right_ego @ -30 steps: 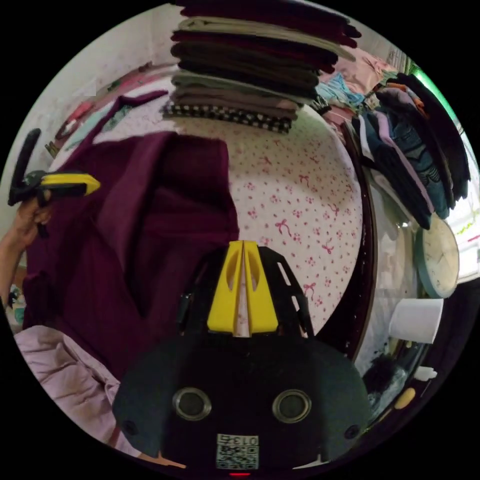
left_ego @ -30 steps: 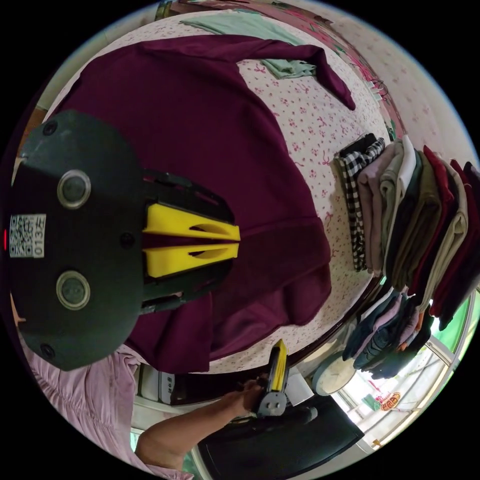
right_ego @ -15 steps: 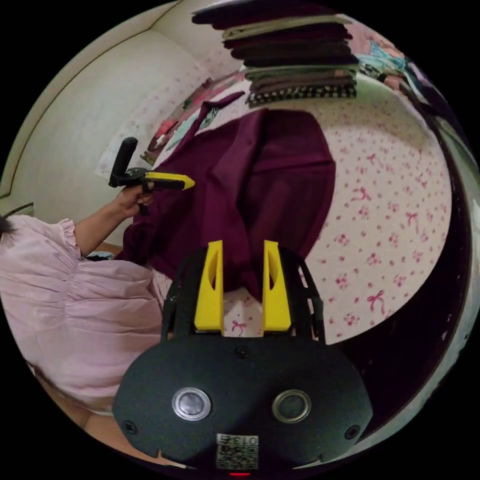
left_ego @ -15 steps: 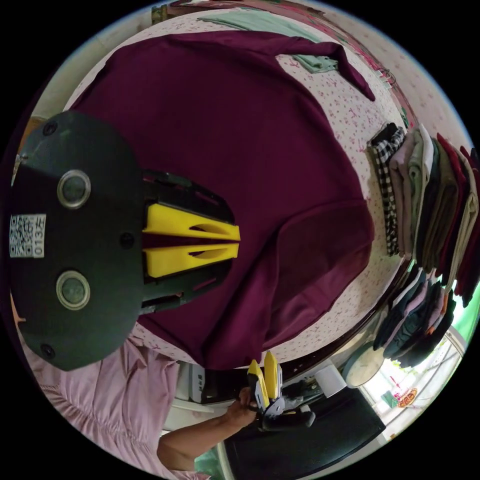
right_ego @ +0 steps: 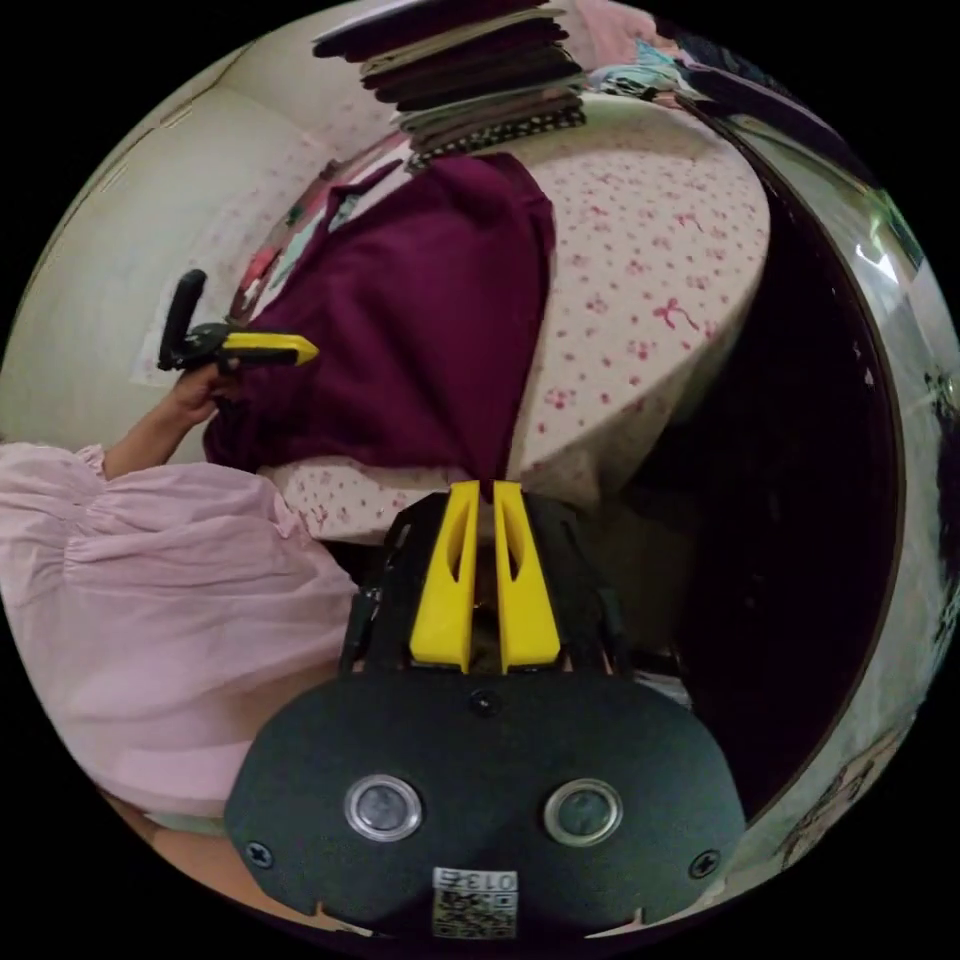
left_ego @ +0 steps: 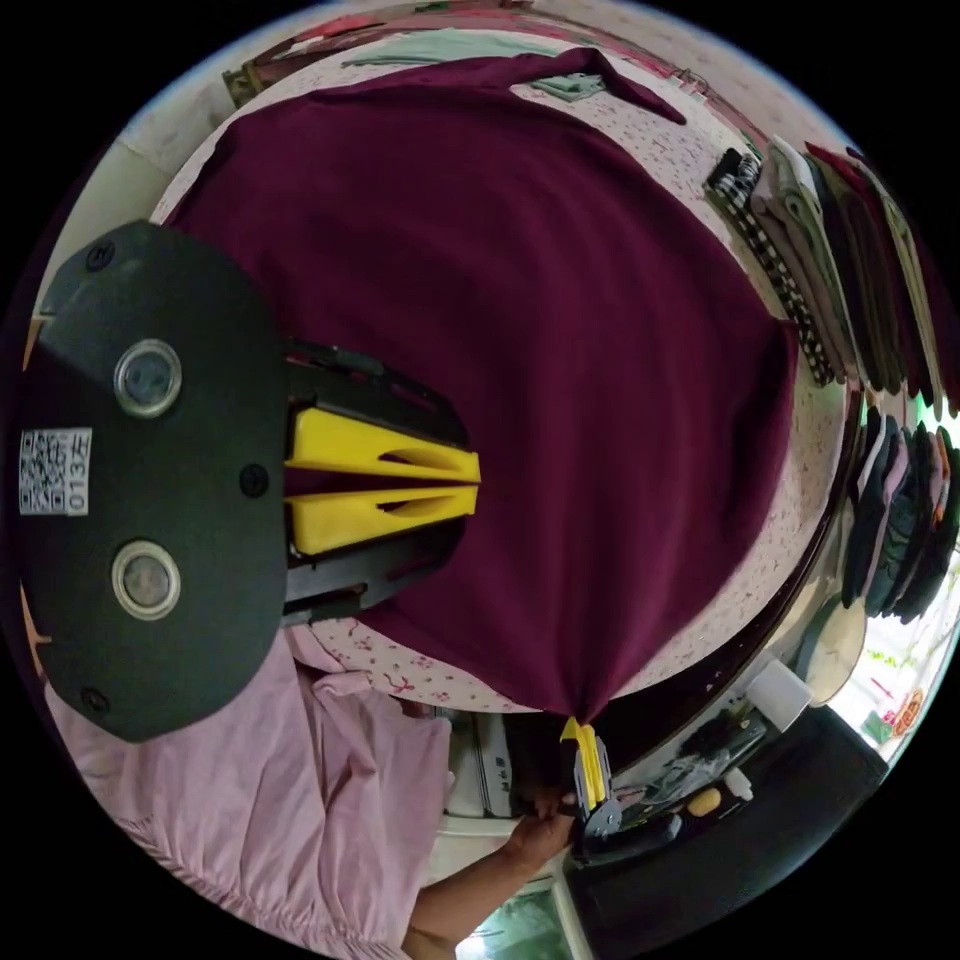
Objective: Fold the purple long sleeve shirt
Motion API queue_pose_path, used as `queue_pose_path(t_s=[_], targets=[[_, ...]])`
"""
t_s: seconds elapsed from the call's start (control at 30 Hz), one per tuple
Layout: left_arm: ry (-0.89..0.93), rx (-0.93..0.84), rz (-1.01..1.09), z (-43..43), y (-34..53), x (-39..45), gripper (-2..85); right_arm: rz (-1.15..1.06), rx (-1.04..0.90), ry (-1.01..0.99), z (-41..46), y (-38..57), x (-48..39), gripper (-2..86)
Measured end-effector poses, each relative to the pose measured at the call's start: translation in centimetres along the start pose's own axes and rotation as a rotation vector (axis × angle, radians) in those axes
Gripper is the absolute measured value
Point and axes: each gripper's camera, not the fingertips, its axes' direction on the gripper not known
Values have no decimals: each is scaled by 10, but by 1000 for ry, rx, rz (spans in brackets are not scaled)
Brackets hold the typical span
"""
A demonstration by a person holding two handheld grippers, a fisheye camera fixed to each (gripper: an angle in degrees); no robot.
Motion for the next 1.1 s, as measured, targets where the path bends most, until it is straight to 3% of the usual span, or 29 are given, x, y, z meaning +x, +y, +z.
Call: queue_pose_path(t_s=[0.2, 0.37, 0.63, 0.77, 0.83, 1.03, 1.1], targets=[[-90, 72, -99, -21, -15, -49, 18, 57, 95, 216, -38, -28, 5, 36], [-230, 154, -185, -49, -51, -123, 72, -99, 227, 189, -53, -128, -12, 85], [-331, 12, -68, -44, -115, -186, 137, -388, 169, 81, 7, -346, -85, 125], [-319, -109, -20, -18, -128, -190, 92, -382, -20, 156, 61, -406, -95, 48], [-294, -106, 16, -14, -126, -187, 41, -370, -57, 174, 68, -409, -90, 30], [-368, 149, 50, -44, -66, -143, 24, -492, 236, 34, -9, -319, -76, 11], [-363, 108, 51, -30, -50, -129, 31, -450, 241, 40, -9, -283, -65, 8]])
